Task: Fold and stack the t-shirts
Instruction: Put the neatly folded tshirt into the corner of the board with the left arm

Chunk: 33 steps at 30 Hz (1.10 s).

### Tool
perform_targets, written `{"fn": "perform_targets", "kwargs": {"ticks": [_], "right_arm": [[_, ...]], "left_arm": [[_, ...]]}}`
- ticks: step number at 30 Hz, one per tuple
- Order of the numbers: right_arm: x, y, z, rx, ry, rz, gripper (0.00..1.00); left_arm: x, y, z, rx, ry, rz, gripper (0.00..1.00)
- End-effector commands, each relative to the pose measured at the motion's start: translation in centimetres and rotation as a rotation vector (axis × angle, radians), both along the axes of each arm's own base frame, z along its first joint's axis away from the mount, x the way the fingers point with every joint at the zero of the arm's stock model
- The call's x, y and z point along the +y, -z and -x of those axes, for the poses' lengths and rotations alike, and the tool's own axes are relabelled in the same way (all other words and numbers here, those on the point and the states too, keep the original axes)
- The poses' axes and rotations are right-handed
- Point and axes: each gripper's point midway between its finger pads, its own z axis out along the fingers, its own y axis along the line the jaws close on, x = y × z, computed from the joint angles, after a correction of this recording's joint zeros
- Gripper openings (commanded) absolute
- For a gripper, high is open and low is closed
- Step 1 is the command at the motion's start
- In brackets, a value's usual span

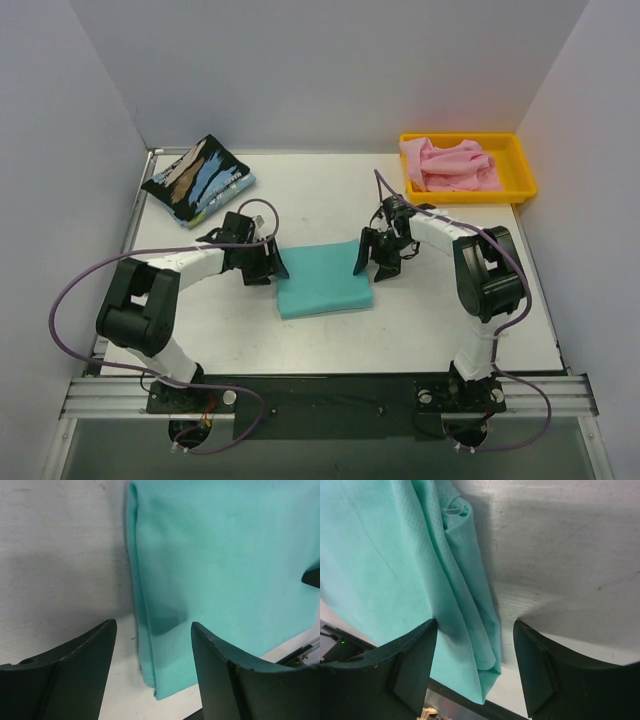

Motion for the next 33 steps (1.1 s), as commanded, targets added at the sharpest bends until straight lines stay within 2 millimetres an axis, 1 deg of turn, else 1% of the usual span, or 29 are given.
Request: {"fn": "perform_targets", "kwargs": {"ticks": [1,2,3,4,6,7,8,9,10,11,14,15,16,19,20,21,22,23,24,25,26,27,28,29,30,31,32,33], "right_arm": [[0.8,1.6,0.6,0.037,0.043,-0.05,0.57],[1.0,1.8,0.6,0.037,0.044,-0.06,0.56],[1.1,2.1,0.9,0.048,0.049,-0.066,0.54],[1.3,2.2,0.8,0.044,0.05,-0.085,0.53],[1.8,2.2,0.7,0.045,0.06,-0.109,0.48],[1.9,2.2,0.7,0.052,0.062,-0.119,0.43],[2.0,2.2,0.6,0.05,0.063,-0.121,0.35],[2.2,2.1,0.5,0.047,0.059,-0.125,0.31],[2.4,1.8,0.2,0.041,0.06,-0.134,0.24],[2.4,1.7,0.2,0.04,0.058,-0.136,0.21],[2.8,1.0,-0.5,0.022,0.052,-0.154,0.07],[3.0,0.9,-0.6,0.025,0.052,-0.158,0.04],[3.2,0.4,-1.0,0.016,0.047,-0.165,0.0],[4.0,-0.3,-1.8,0.003,0.034,-0.175,0.0],[4.5,-0.8,-2.3,-0.007,0.025,-0.178,0.0],[4.8,-0.6,-2.6,0.0,0.017,-0.177,0.0],[5.4,-1.4,-3.3,-0.014,0.003,-0.183,0.0],[5.8,-1.4,-3.8,-0.003,-0.005,-0.179,0.04],[6.1,-1.6,-4.2,-0.012,-0.017,-0.177,0.18],[6.5,-1.9,-4.9,-0.012,-0.021,-0.176,0.24],[6.4,-2.0,-5.3,-0.021,-0.023,-0.17,0.39],[6.4,-2.7,-6.0,-0.032,-0.02,-0.165,0.52],[6.1,-3.1,-6.4,-0.046,-0.011,-0.16,0.57],[6.1,-3.8,-7.0,-0.064,-0.01,-0.16,0.65],[5.6,-4.7,-7.5,-0.088,0.002,-0.16,0.67],[5.3,-5.1,-7.8,-0.099,0.008,-0.157,0.71],[4.5,-5.8,-8.1,-0.117,0.023,-0.151,0.72],[4.1,-6.1,-8.0,-0.12,0.028,-0.147,0.72]], "left_arm": [[-1.3,1.3,0.1,0.029,-0.046,0.052,0.7],[-1.4,1.8,0.7,0.055,-0.058,0.063,0.68],[-1.9,2.0,0.6,0.054,-0.061,0.08,0.67],[-2.0,2.4,1.1,0.07,-0.057,0.088,0.65],[-2.2,3.1,1.1,0.076,-0.055,0.085,0.63],[-2.0,3.7,1.0,0.083,-0.059,0.069,0.58],[-2.0,3.8,0.8,0.082,-0.061,0.064,0.56],[-2.0,4.1,0.7,0.086,-0.065,0.06,0.47],[-2.0,4.2,0.5,0.084,-0.066,0.059,0.42],[-2.1,4.0,0.2,0.078,-0.064,0.065,0.3],[-1.9,3.3,-0.5,0.065,-0.074,0.086,0.08],[-1.9,3.0,-0.7,0.057,-0.074,0.096,0.0],[-1.7,2.6,-1.2,0.046,-0.084,0.101,0.0],[-0.6,1.6,-2.1,0.021,-0.103,0.084,0.0],[-0.2,1.0,-2.7,0.001,-0.113,0.086,0.0],[0.2,0.8,-3.0,-0.004,-0.122,0.085,0.0],[0.7,0.6,-3.3,-0.012,-0.139,0.089,0.0],[1.1,0.4,-3.5,-0.015,-0.153,0.093,0.0],[2.0,0.2,-4.0,-0.022,-0.178,0.096,0.0],[2.3,0.1,-4.1,-0.023,-0.187,0.098,0.0],[3.4,-0.1,-4.6,-0.029,-0.213,0.095,0.0],[4.3,-0.4,-5.3,-0.041,-0.237,0.097,0.0],[4.8,-0.5,-5.4,-0.041,-0.243,0.091,0.0],[5.7,-1.0,-6.2,-0.058,-0.264,0.089,0.0],[6.2,-1.3,-6.6,-0.065,-0.267,0.079,0.0],[6.9,-1.8,-7.3,-0.081,-0.284,0.073,0.0],[7.2,-2.1,-7.6,-0.092,-0.288,0.062,0.0],[7.5,-2.5,-8.3,-0.108,-0.297,0.06,0.0]]}}
